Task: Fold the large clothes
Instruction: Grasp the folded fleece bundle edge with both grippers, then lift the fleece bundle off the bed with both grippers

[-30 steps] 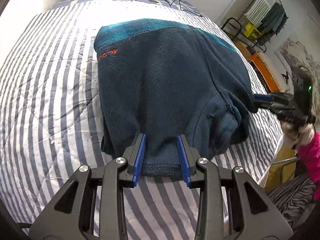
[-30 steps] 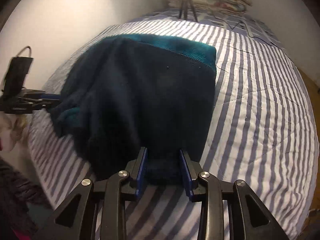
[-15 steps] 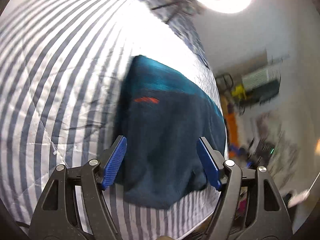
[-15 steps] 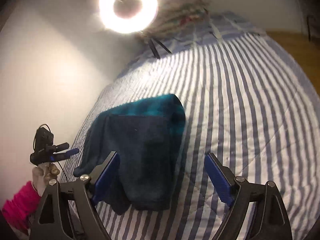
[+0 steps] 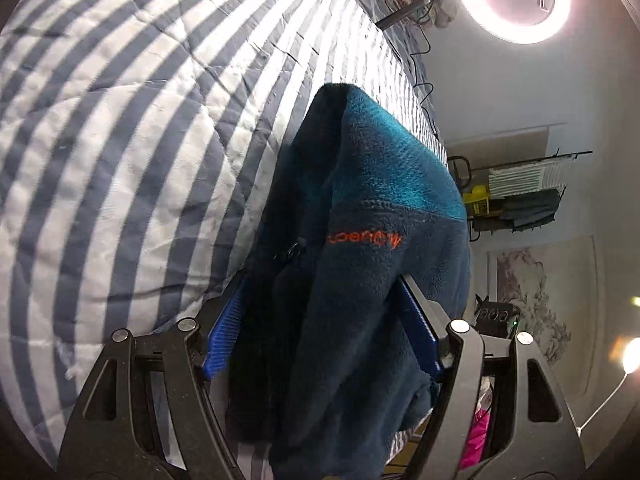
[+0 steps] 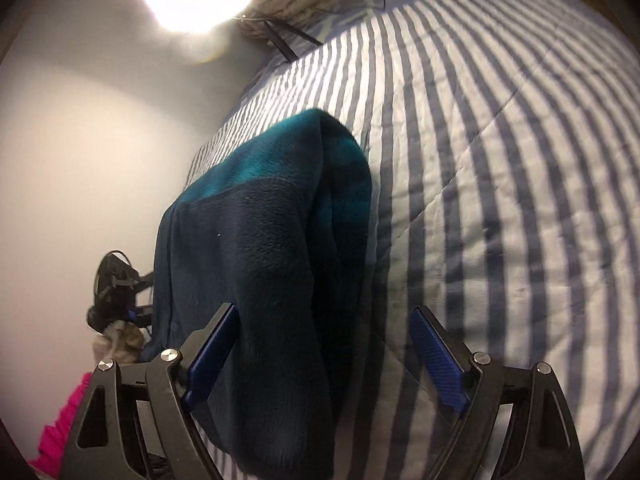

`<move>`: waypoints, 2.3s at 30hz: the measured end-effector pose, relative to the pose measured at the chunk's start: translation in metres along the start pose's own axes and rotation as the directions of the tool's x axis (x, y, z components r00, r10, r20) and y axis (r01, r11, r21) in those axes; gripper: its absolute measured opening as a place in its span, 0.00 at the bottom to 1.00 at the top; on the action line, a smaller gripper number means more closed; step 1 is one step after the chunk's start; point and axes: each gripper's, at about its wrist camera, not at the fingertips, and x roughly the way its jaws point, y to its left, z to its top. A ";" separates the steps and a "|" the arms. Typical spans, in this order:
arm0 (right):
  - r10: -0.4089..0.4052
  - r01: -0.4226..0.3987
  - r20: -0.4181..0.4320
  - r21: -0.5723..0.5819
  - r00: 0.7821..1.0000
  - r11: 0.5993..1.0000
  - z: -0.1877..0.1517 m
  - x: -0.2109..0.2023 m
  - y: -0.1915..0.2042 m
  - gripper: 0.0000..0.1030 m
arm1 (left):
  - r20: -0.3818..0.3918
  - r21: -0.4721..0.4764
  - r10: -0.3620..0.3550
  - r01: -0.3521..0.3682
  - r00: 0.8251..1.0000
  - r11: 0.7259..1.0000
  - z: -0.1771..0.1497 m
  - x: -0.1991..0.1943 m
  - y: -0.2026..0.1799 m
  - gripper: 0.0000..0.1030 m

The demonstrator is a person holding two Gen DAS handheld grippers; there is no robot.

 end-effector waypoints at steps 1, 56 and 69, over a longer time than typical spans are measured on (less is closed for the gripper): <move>0.006 -0.006 -0.002 0.004 1.000 1.000 0.000 0.003 0.000 0.86 | 0.003 0.001 -0.006 0.006 1.000 1.000 0.000 0.002 0.000 0.72; -0.476 0.574 0.336 -0.319 0.813 0.754 0.074 -0.111 0.096 0.29 | 0.146 0.586 0.056 -0.132 0.988 0.799 0.032 0.138 -0.289 0.24; -0.588 0.714 0.455 -0.175 0.669 0.678 0.231 -0.122 0.015 0.29 | 0.166 0.642 -0.033 -0.083 0.986 0.762 0.143 0.292 -0.380 0.23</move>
